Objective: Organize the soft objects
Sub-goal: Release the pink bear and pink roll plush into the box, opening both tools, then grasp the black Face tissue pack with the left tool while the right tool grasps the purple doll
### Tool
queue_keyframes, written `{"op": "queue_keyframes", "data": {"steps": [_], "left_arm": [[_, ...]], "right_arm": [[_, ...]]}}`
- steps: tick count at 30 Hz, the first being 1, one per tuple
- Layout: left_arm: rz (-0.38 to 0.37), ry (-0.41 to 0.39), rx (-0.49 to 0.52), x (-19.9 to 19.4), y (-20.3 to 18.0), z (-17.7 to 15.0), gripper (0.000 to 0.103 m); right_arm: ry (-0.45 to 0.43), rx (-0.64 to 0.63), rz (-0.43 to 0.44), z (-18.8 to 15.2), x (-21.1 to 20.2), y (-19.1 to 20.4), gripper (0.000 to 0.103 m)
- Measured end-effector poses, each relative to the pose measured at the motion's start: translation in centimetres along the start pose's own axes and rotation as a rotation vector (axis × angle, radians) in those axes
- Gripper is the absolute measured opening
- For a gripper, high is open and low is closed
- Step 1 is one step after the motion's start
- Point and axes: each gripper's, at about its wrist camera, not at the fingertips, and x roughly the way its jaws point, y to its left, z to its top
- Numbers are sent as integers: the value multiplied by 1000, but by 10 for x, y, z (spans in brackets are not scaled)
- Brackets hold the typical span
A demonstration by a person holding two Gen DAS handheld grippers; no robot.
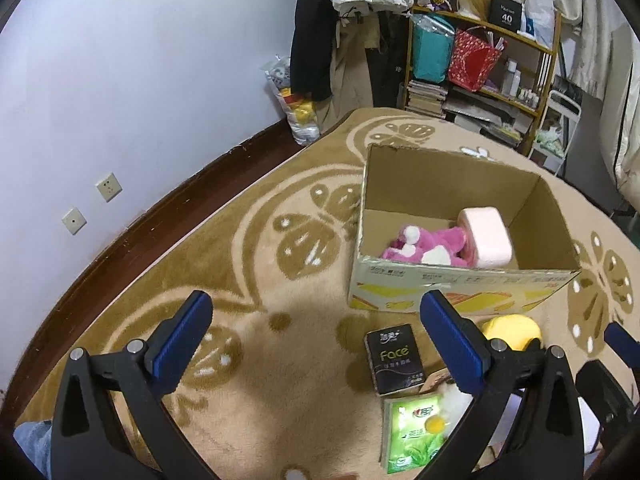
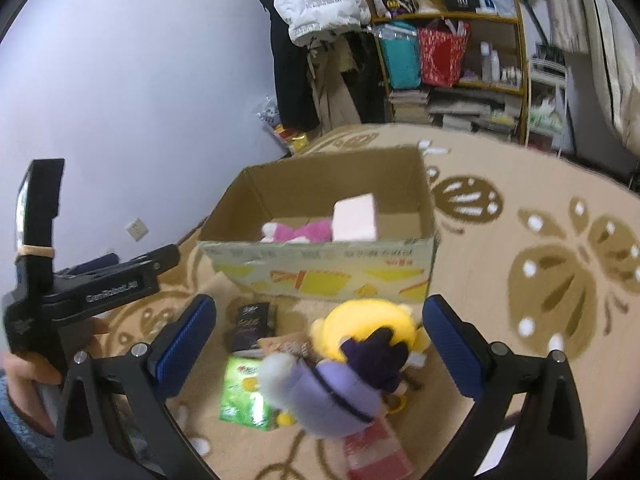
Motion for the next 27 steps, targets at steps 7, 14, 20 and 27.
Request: {"op": "queue_keyframes", "data": {"steps": [7, 14, 20, 27], "left_arm": [[5, 71, 20, 18, -4, -8, 103], [-23, 147, 32, 37, -10, -16, 102], [-10, 204, 65, 52, -18, -23, 102], [-20, 247, 79, 66, -25, -28, 102]], "right_arm": [[60, 0, -27, -14, 14, -1, 103], [124, 8, -48, -25, 34, -7, 103], [183, 30, -64, -31, 49, -14, 103], [244, 55, -60, -37, 65, -19, 103]]}}
